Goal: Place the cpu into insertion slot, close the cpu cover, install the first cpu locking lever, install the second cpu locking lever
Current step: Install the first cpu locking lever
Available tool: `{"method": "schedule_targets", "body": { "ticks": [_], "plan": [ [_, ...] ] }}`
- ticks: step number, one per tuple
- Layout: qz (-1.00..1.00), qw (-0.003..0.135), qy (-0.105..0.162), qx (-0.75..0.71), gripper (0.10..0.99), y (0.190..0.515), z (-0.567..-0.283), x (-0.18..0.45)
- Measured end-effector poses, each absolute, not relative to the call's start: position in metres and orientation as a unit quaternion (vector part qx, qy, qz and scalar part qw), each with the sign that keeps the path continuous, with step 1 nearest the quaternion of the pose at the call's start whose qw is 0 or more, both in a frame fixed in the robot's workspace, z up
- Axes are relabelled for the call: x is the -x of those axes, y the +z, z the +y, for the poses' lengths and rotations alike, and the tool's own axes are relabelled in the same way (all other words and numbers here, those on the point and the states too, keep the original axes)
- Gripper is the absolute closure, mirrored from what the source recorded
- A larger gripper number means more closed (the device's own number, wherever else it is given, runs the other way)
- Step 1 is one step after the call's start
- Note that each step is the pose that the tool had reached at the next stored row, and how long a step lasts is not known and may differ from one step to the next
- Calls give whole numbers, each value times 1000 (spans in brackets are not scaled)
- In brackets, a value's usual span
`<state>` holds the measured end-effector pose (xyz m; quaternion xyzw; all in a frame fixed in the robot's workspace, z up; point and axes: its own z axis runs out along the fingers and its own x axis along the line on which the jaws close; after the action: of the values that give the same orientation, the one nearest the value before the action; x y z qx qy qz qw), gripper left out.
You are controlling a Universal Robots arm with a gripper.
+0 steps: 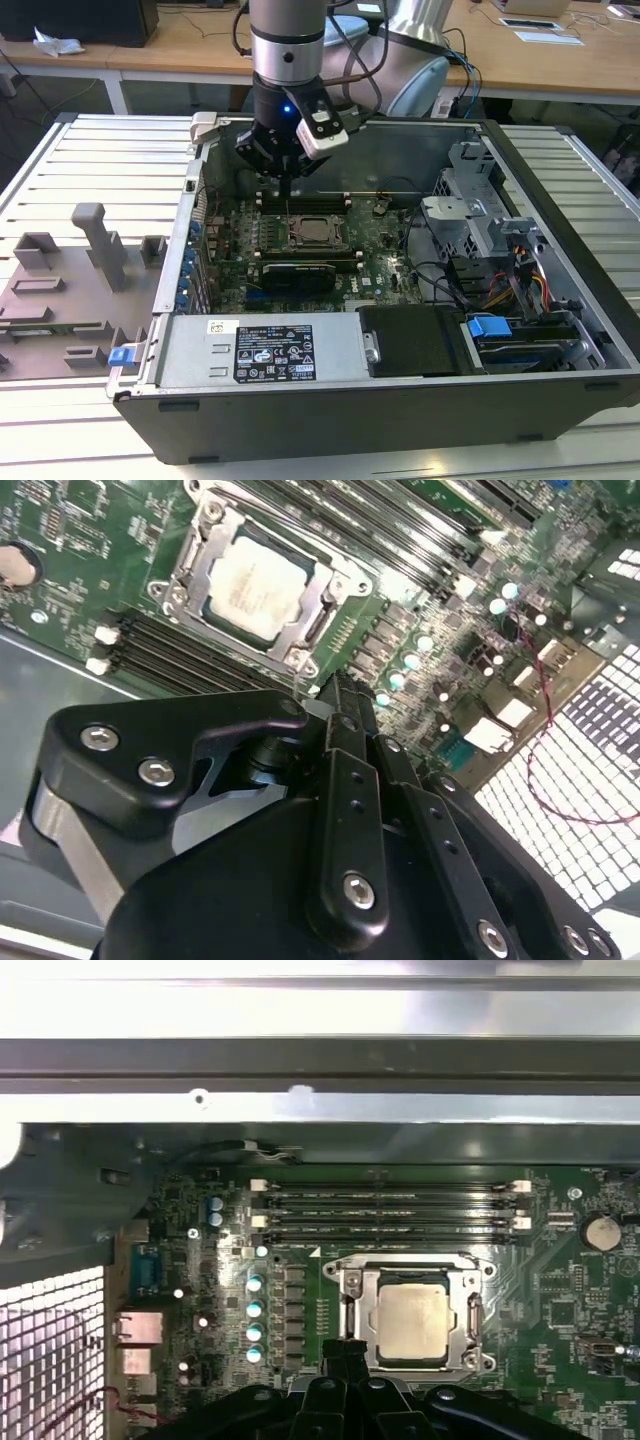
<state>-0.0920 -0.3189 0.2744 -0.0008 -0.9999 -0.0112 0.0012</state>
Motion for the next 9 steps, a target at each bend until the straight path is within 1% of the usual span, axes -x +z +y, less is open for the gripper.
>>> {"method": "schedule_targets", "body": {
  "ticks": [9],
  "plan": [
    [-1000, 1, -11, 1, 980, 273, -311, 100]
  ]
}}
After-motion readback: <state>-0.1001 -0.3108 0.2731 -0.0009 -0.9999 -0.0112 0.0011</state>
